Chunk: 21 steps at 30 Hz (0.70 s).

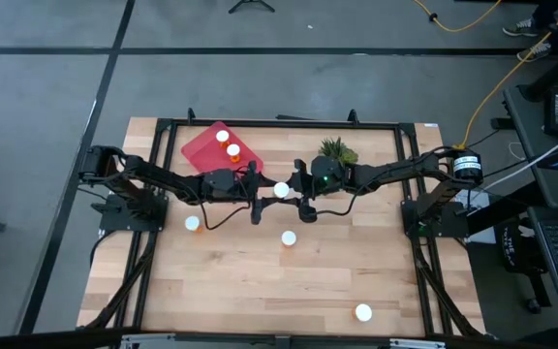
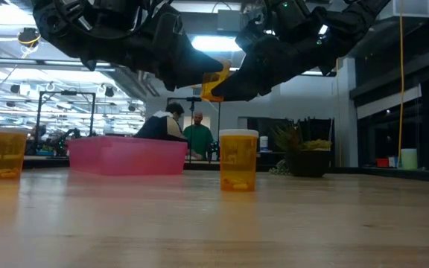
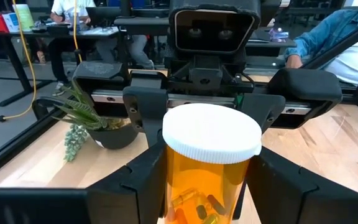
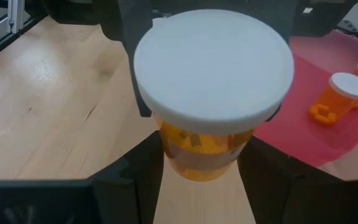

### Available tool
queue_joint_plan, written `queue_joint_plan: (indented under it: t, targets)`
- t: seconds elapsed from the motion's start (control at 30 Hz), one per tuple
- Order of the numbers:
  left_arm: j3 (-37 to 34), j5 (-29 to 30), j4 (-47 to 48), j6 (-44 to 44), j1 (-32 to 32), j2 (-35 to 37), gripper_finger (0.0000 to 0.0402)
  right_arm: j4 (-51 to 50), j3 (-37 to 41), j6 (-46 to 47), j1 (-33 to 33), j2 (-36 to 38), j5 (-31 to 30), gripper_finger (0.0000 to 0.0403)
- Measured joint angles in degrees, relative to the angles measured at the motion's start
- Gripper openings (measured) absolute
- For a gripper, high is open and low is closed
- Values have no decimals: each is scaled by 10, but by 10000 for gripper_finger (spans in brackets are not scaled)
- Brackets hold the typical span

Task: Pick and place pill bottles into a basket
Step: Put the orange pill bottle into the red container

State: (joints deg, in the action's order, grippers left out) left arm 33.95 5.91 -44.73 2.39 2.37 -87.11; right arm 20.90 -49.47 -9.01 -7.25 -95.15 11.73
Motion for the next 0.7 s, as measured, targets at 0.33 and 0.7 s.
queue_joint_plan:
  t: [0.33, 0.7]
  targets:
    - [0, 0, 0, -2, 0, 0, 192, -1, 0, -1, 0, 1, 0, 202]
    - [0, 0, -1, -11, 0, 2, 192, -42, 0, -3, 0, 36, -1, 285]
